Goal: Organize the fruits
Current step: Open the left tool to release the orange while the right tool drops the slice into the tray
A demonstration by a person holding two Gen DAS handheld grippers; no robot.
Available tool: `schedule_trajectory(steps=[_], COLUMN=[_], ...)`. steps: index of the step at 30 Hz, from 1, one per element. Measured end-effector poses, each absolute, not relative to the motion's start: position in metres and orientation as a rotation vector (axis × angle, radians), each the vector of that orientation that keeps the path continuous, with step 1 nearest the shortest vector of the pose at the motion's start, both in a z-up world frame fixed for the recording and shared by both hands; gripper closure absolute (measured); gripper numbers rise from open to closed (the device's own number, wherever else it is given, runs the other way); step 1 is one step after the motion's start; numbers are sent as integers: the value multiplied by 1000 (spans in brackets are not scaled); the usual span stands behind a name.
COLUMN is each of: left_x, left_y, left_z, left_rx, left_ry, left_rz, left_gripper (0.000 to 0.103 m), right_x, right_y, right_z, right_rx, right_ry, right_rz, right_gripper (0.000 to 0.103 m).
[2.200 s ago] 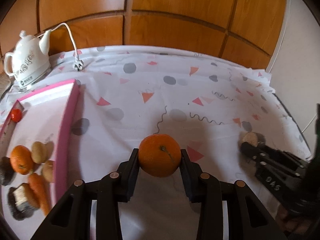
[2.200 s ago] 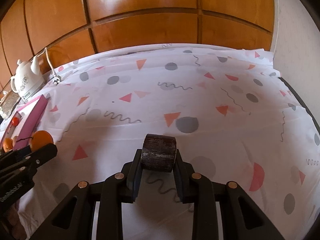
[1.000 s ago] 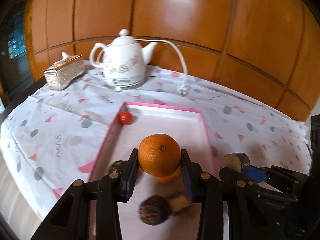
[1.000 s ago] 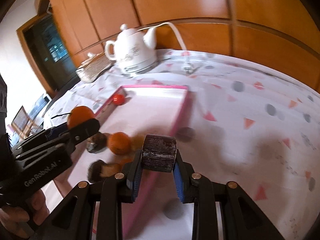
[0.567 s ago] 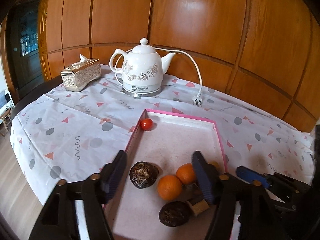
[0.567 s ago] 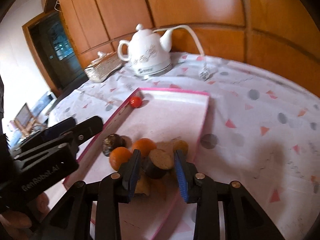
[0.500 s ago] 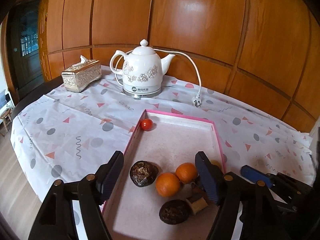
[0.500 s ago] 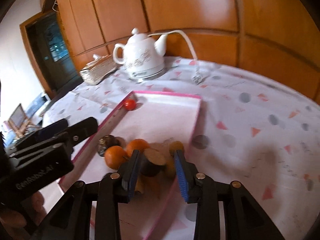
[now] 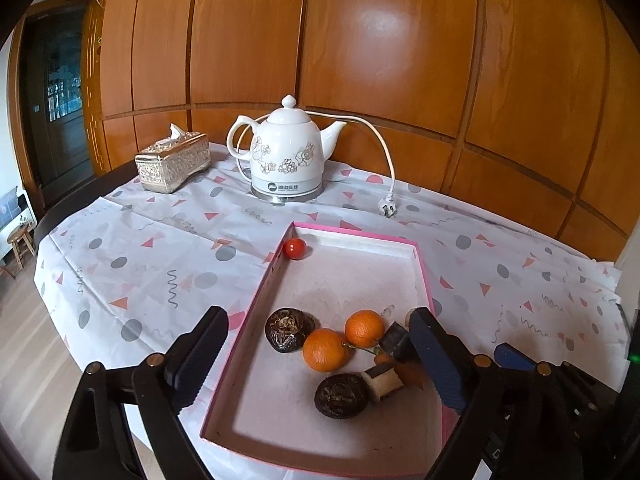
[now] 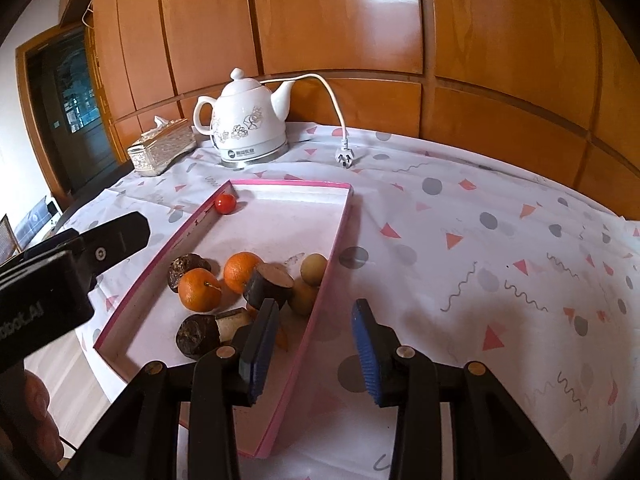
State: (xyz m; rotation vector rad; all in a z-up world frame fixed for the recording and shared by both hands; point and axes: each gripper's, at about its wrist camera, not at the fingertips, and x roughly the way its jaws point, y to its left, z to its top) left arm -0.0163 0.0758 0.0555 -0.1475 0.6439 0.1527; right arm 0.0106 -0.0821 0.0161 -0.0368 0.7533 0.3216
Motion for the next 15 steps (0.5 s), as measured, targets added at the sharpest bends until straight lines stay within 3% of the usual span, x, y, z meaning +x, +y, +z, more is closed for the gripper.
schedule_trajectory(steps=[15], left_x=[-22], left_y=[75], left_z=[55], left_rx=[-142], left_ry=[655], left_rz=[163], left_gripper=[2], right_x=[3], right_y=[-79], right_z=[20], right_rx=[-65], right_ry=[730], right_rz=[311], right_gripper=[65])
